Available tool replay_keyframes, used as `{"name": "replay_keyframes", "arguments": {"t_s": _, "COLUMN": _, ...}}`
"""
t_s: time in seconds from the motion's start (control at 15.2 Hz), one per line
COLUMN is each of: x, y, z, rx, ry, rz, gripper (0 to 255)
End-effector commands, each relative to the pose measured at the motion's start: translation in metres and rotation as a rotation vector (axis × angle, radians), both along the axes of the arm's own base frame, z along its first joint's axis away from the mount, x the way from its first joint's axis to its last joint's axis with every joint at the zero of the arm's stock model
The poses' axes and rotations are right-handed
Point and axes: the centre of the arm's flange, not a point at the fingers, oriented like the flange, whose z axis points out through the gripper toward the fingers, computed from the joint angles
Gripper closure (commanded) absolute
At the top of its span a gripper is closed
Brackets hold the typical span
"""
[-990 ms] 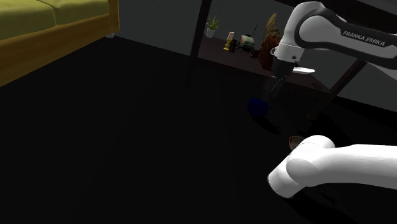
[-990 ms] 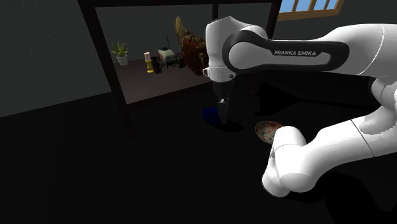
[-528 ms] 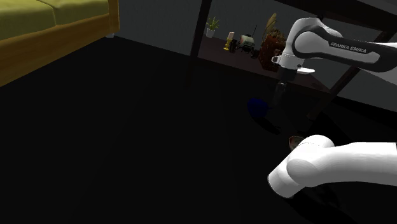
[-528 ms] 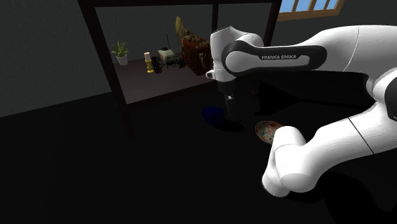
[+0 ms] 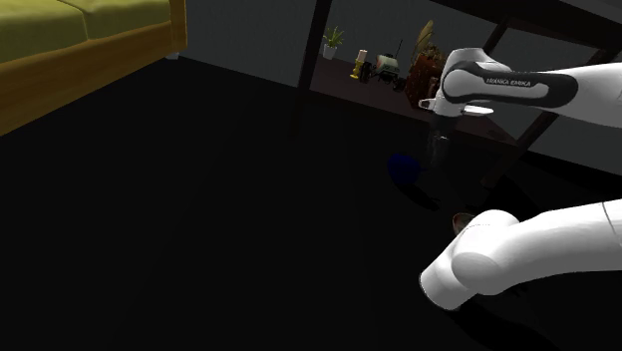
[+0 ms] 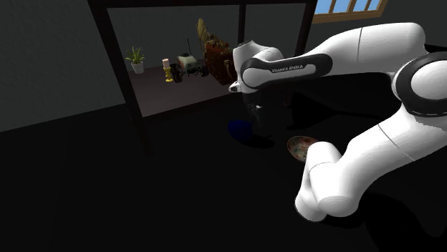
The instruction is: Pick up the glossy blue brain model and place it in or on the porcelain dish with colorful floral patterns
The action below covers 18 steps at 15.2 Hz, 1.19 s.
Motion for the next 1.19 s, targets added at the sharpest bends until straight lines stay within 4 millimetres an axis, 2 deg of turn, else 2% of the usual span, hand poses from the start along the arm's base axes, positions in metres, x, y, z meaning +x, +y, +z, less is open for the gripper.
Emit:
{"name": "replay_keyframes", "arguments": {"t_s": 0.0, "x": 0.008, "y": -0.021, "z": -0.011, "rx": 0.008, "ry": 0.012, "rz": 0.08, "gripper": 0}}
{"name": "replay_keyframes", "arguments": {"t_s": 0.53, "x": 0.059, "y": -0.093, "z": -0.061, "rx": 0.038, "ry": 0.057, "rz": 0.373, "gripper": 0}}
{"name": "replay_keyframes", "arguments": {"t_s": 0.59, "x": 0.062, "y": -0.097, "z": -0.064, "rx": 0.04, "ry": 0.059, "rz": 0.39, "gripper": 0}}
{"name": "replay_keyframes", "arguments": {"t_s": 1.12, "x": 0.051, "y": -0.101, "z": -0.102, "rx": 0.04, "ry": 0.059, "rz": 0.39, "gripper": 0}}
